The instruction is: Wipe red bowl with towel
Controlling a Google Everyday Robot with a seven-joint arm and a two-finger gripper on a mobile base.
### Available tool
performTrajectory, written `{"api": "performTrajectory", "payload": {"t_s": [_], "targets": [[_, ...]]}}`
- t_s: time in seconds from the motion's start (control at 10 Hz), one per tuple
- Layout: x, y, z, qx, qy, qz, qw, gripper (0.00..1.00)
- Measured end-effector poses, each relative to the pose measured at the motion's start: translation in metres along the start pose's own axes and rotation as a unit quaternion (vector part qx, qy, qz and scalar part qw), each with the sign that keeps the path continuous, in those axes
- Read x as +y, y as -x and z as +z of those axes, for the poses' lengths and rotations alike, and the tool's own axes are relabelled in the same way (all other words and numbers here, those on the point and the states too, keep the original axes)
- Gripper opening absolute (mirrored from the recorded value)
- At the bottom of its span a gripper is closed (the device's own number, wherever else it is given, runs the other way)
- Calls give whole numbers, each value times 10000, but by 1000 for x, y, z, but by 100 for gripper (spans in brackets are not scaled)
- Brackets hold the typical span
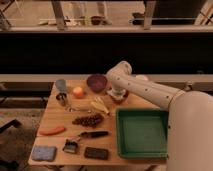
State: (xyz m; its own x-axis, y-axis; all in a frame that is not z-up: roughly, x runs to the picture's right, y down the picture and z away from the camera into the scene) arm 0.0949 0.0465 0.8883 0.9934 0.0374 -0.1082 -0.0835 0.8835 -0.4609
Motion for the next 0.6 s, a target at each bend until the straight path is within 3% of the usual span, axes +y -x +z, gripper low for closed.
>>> {"api": "performTrajectory", "payload": {"t_s": [0.3,0.6], "targets": [[4,-12,-6,320,-296,252,9987,0],[-6,-17,-4,604,-444,371,9965,0]]}}
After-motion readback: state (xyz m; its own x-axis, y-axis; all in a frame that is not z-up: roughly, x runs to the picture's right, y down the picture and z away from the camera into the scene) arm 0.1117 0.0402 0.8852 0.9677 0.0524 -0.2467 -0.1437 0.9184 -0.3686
